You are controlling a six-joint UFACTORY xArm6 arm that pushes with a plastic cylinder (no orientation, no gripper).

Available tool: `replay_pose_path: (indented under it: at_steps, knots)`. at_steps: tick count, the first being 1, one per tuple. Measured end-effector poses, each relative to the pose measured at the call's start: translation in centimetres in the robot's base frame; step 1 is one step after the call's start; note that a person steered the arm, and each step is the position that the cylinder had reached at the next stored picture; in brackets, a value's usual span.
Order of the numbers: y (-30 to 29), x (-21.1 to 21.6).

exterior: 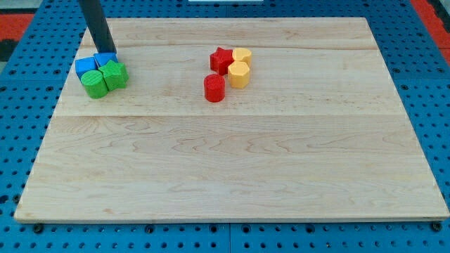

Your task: Push the green star towards the bottom right

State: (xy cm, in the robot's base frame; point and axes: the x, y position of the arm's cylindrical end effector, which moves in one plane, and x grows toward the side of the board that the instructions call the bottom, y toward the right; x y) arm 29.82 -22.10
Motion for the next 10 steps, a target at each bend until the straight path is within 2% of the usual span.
replay_pose_path:
  at_steps: [1, 3, 4, 6, 7, 8, 9, 10]
  knots:
    - [0.0, 0.0]
    - [5.8, -1.8]
    - [0.7, 2.0]
    - [0.0, 5.7]
    - [4.2, 5.7]
    - [7.2, 11.5]
    - [13.2, 13.6]
    - [14.2, 13.9]
